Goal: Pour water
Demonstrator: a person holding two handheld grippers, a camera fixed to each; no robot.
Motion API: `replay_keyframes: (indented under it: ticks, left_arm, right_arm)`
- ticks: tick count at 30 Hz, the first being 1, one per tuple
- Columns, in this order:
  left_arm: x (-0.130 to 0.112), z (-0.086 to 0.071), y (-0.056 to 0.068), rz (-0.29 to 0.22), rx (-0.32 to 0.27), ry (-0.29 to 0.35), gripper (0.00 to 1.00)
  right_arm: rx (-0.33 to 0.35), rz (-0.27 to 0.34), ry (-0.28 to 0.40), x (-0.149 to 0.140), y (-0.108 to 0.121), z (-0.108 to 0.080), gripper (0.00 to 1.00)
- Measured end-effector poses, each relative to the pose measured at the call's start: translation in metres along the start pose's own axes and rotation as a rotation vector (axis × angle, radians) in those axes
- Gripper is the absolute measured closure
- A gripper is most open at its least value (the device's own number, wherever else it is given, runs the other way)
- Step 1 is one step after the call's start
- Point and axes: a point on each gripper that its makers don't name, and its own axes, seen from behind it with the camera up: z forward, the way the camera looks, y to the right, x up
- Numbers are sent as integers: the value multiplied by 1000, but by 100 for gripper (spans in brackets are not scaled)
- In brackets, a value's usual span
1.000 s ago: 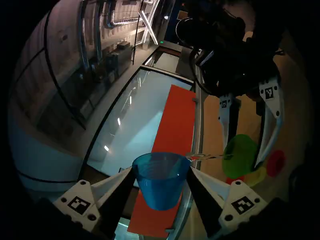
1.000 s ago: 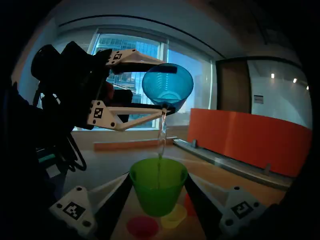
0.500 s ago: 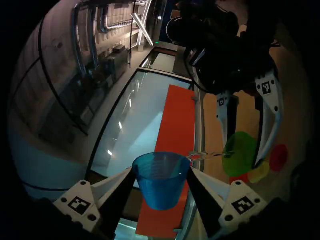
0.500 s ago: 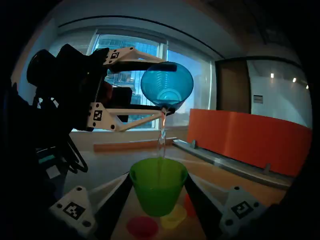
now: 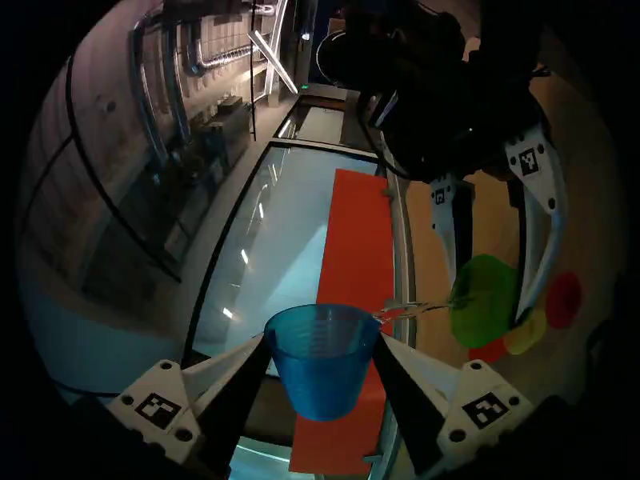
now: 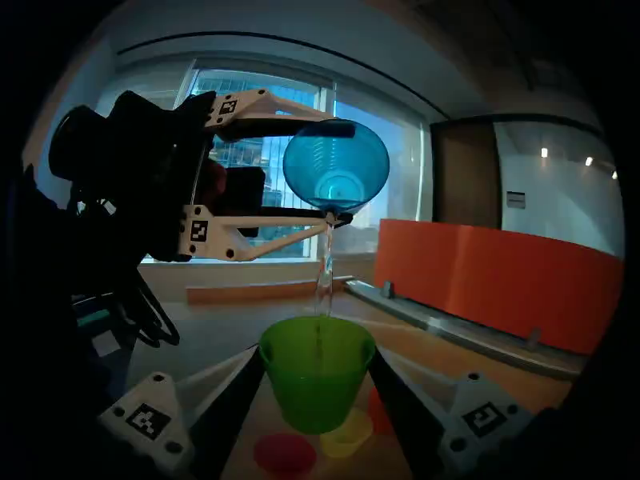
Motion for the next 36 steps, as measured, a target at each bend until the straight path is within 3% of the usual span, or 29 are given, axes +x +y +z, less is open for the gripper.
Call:
replay_keyframes:
  ticks: [36]
  left_arm:
    - [15, 0, -9, 214, 33, 20, 14]
  right_arm:
    - [-7, 3, 14, 5, 2, 1, 10]
